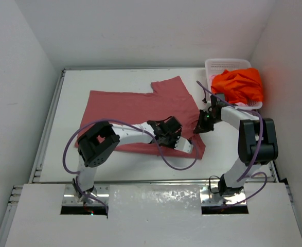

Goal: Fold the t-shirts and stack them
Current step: Fold the flattened tshirt in 1/3 of the way

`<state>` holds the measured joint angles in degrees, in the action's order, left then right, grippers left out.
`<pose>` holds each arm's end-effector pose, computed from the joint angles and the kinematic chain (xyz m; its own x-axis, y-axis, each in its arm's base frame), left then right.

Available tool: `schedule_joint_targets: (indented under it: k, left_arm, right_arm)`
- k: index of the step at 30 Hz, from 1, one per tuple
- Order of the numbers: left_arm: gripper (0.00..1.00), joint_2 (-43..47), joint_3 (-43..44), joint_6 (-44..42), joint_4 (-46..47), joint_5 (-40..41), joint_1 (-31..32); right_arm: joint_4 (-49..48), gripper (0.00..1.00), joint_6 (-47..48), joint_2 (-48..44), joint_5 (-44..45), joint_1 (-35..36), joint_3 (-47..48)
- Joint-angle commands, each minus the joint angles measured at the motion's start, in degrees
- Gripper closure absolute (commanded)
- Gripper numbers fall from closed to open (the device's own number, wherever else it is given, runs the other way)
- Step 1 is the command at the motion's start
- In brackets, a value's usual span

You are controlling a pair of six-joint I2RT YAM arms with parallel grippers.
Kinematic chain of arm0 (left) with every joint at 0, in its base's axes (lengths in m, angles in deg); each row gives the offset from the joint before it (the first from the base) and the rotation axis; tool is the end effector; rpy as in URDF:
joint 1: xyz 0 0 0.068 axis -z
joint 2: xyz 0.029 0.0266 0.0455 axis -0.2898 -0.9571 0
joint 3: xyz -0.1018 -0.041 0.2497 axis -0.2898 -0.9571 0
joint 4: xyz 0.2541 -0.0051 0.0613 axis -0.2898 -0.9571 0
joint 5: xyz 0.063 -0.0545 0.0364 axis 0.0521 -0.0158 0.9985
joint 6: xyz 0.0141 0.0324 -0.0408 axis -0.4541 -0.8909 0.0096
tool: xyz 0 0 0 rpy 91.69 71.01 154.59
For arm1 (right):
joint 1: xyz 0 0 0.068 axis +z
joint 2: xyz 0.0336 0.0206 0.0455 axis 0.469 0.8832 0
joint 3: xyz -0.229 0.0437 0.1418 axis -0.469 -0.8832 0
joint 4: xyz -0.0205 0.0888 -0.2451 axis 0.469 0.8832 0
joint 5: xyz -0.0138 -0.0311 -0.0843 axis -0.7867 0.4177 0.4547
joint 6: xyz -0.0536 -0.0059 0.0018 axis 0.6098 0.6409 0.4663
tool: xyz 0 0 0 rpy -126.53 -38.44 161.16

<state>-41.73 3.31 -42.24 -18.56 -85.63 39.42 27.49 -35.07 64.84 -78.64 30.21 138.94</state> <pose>0.2228 -0.3403 0.1579 0.4725 0.8141 -0.3375 0.8603 -0.3430 0.3771 0.3082 0.0244 0.1495 -0.9324 0.3054 -0.1935 0.2009 0.8827 0.4249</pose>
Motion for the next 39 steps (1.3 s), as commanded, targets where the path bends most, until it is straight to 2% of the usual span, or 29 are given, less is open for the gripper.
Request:
schedule_joint_targets:
  k: [1,5,8,11,14,19,26,31,36,37,38,39]
  left_arm:
    - [1.00,0.67,-0.61,1.19,4.22,0.01,-1.24]
    - [1.00,0.67,1.50,5.05,5.19,0.35,-3.88]
    - [1.00,-0.21,7.10,8.92,3.71,-0.17,-9.84]
    - [1.00,-1.09,11.60,8.67,2.64,0.35,-12.58]
    - [1.00,-1.09,11.53,6.13,1.50,0.44,-13.47]
    - [1.00,0.84,8.54,4.98,0.19,-3.50,-13.47]
    - [1.00,2.86,4.59,3.31,-5.09,-14.58,-12.86]
    - [1.00,3.39,1.60,1.64,-5.09,-14.24,-12.24]
    - [1.00,3.30,-0.69,-1.79,-4.30,-10.28,-11.89]
    - [1.00,3.30,-0.95,-2.14,-4.13,-10.19,-11.62]
    - [1.00,3.30,-1.04,-2.32,-4.13,-9.76,-11.54]
    - [0.95,3.30,-1.13,-2.49,-4.04,-9.49,-11.27]
  right_arm:
    - [-0.35,1.00,0.78,-0.64,-0.18,-0.04,2.47]
    - [1.40,1.00,1.48,-0.03,0.95,0.04,4.31]
    - [4.65,1.00,2.18,0.76,3.32,0.04,8.61]
    - [5.27,1.00,1.57,1.12,3.60,0.22,12.92]
    - [6.32,1.00,1.13,1.30,3.51,1.27,13.99]
    - [6.50,1.00,0.43,-1.51,3.86,2.77,8.28]
    - [7.73,1.00,-0.36,-6.43,3.86,4.96,1.43]
    - [7.65,1.00,-1.33,-10.04,4.39,5.49,-2.09]
    - [4.40,1.00,-3.35,-8.90,3.07,6.19,-7.02]
    - [3.35,0.98,-3.79,-8.20,3.07,6.28,-7.37]
    - [3.08,0.91,-4.05,-8.02,2.98,6.37,-7.89]
    - [2.90,0.83,-4.14,-7.85,3.07,6.37,-7.81]
